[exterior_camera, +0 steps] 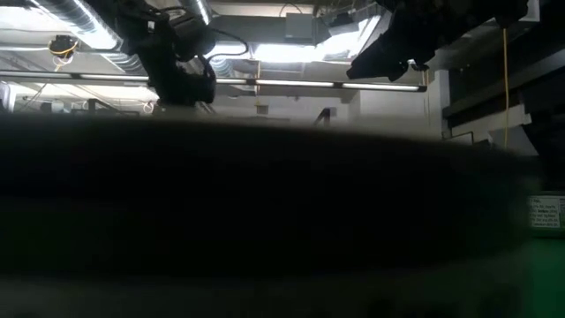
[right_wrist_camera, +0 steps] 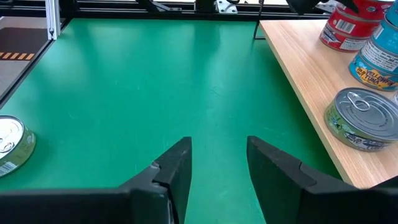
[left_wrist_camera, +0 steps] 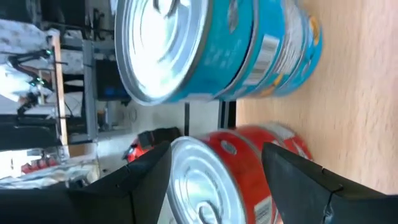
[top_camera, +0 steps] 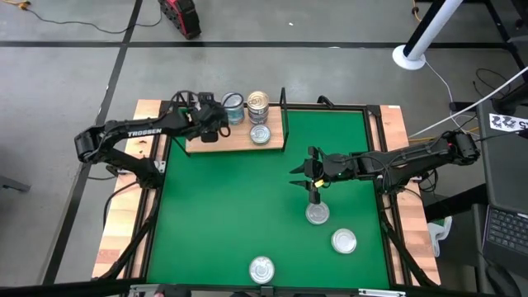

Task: Stack canned seafood by type on shelf
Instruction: Stack the green tuna can on top of the other green tuna can on the shelf

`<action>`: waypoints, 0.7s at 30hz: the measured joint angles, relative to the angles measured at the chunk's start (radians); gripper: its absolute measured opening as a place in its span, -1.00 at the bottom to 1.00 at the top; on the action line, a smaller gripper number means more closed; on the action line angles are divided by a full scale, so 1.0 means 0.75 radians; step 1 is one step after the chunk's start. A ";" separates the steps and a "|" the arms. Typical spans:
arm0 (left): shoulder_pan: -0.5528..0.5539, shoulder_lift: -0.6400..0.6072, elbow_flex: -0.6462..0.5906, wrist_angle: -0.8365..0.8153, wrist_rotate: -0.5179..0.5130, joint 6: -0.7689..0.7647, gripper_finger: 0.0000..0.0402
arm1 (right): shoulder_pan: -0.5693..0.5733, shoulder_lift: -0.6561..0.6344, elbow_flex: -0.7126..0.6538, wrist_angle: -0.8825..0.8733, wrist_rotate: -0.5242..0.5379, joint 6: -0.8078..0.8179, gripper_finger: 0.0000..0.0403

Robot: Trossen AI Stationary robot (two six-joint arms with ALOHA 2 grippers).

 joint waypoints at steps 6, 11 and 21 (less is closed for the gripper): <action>-0.006 0.000 0.028 -0.084 0.003 -0.099 0.23 | 0.000 0.001 0.000 -0.012 0.000 0.000 -0.25; -0.100 0.000 0.057 -0.100 0.004 -0.186 0.23 | 0.000 0.001 0.000 -0.012 0.000 -0.001 -0.25; -0.383 0.000 0.091 -0.099 0.004 -0.393 0.23 | 0.000 0.001 0.000 -0.021 -0.001 0.000 -0.25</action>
